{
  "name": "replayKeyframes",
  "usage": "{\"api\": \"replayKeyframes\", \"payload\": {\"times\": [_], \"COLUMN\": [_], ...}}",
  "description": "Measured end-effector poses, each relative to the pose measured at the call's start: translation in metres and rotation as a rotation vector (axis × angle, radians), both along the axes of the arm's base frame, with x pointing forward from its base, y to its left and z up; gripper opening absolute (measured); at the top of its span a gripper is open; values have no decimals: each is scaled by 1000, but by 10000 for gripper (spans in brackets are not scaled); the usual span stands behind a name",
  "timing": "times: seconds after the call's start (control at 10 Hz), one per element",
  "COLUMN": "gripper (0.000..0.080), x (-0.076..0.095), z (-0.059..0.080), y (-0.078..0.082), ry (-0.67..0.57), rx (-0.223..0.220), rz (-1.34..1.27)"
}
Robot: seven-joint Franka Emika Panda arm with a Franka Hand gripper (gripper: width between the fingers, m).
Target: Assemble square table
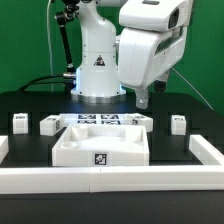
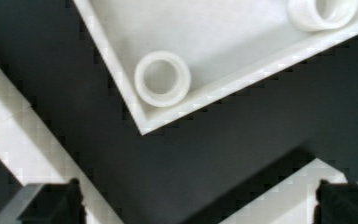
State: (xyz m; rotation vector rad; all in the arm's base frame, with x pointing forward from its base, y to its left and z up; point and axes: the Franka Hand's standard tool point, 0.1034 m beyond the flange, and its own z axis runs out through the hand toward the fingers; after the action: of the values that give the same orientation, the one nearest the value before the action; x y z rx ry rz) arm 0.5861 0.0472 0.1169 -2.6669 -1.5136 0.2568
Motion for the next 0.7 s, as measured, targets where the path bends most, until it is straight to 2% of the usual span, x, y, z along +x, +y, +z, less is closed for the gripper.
{"api": "replayKeyframes", "payload": {"times": [0.5,0.6,0.7], "gripper": [650,650,650], "x": [0,-2,-12], "z": [-1,-3,-7], "y": [-1,-5,-16], "ry": [-7,-44,-85], "rx": [3,17,31], "rz": [7,56,116]}}
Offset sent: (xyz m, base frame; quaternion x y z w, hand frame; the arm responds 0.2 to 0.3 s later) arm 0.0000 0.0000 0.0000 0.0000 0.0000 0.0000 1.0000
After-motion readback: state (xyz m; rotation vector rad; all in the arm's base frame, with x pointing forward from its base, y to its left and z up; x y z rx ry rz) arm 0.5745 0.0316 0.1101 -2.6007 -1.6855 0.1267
